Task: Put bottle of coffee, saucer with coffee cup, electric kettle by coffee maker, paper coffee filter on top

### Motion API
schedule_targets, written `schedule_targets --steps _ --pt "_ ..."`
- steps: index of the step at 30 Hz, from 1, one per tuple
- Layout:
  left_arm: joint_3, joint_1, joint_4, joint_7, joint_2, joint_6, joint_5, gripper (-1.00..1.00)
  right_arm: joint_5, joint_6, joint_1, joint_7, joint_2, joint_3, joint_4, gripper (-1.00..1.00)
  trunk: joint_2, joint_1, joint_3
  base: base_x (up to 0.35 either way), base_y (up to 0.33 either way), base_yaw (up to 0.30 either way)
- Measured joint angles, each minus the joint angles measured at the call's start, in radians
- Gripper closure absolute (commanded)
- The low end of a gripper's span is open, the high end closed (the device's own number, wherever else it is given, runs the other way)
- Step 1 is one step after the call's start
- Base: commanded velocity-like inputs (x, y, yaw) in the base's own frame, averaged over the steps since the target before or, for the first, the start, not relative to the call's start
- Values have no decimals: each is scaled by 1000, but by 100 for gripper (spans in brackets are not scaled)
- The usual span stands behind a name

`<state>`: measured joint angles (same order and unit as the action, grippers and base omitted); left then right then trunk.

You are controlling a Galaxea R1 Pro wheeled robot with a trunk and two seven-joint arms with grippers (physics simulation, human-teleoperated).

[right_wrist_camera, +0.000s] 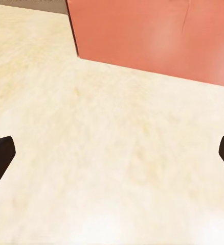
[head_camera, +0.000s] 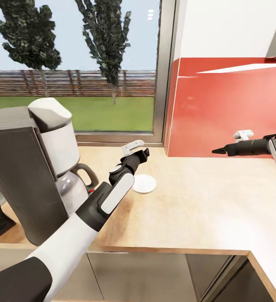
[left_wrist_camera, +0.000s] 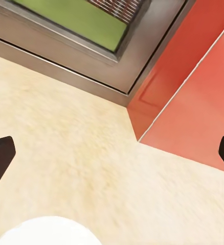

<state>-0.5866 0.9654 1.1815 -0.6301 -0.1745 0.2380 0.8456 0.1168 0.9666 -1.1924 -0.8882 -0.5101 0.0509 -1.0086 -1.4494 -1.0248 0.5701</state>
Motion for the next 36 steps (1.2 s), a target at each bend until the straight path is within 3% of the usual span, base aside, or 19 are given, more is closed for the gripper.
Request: schedule_targets --steps 11,19,23,28,36 --pt "0 -1 -3 1 0 -1 0 -100 -1 0 0 0 0 0 1 -100 0 0 0 27 0 0" --pt "0 -4 -3 -3 0 -5 5 -100 -5 -1 0 3 9 1 63 -100 0 0 0 0 0 0" --pt "2 -4 -3 -5 0 -12 42 -100 -4 -2 0 3 10 1 73 -100 0 0 0 0 0 0" --pt "7 -8 -4 -11 0 -20 53 -100 -5 -19 0 3 11 1 98 -100 0 0 0 0 0 0" --pt "29 -11 -3 -97 0 -29 58 -100 -5 -40 0 3 25 1 120 -100 0 0 0 0 0 0"
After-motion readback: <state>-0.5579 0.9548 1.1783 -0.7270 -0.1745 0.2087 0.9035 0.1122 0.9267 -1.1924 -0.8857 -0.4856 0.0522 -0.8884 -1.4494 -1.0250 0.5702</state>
